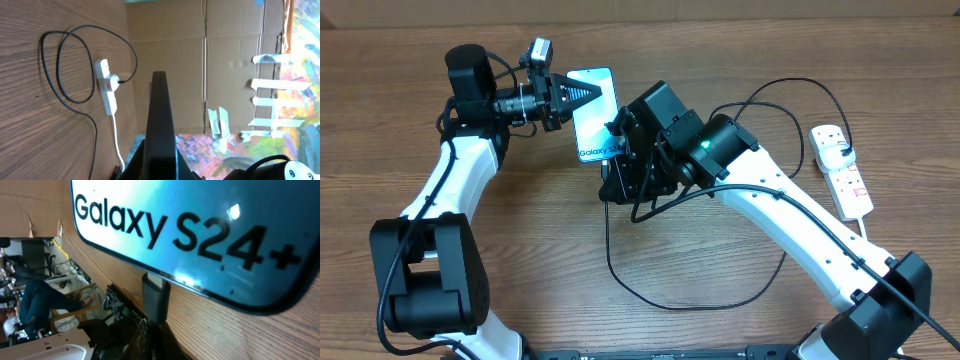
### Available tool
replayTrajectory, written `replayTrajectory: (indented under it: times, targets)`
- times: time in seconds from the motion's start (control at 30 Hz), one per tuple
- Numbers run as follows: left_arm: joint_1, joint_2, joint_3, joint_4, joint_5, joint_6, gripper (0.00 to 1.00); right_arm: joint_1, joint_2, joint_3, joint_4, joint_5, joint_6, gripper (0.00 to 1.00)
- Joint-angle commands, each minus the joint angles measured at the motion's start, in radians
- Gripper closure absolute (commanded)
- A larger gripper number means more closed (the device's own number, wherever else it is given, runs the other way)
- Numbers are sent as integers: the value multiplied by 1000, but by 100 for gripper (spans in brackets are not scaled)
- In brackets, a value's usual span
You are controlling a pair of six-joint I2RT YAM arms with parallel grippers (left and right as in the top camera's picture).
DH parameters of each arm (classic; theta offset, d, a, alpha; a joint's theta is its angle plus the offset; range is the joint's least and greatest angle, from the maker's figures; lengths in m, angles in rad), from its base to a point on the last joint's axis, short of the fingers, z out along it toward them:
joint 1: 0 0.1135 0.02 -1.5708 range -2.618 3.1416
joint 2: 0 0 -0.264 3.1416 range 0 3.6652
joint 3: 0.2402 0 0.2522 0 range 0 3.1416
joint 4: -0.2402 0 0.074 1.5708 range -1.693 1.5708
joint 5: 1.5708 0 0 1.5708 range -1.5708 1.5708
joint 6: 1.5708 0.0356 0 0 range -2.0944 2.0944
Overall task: Plug charger to phone and switch on socket
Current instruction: 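Push the plug upward into the phone's port with the right gripper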
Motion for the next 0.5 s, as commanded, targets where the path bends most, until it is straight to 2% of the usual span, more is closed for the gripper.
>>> replayTrajectory:
  times: [0.0, 0.27, 0.47]
  targets:
    - [6, -3, 13, 5, 35, 42, 96, -3, 3, 31, 5, 0, 1, 96]
    - [6, -3, 13, 4, 34, 40, 96, -3, 3, 31, 16, 0, 1, 96]
    - [6, -3, 13, 4, 23, -6, 96, -3, 3, 31, 15, -1, 5, 96]
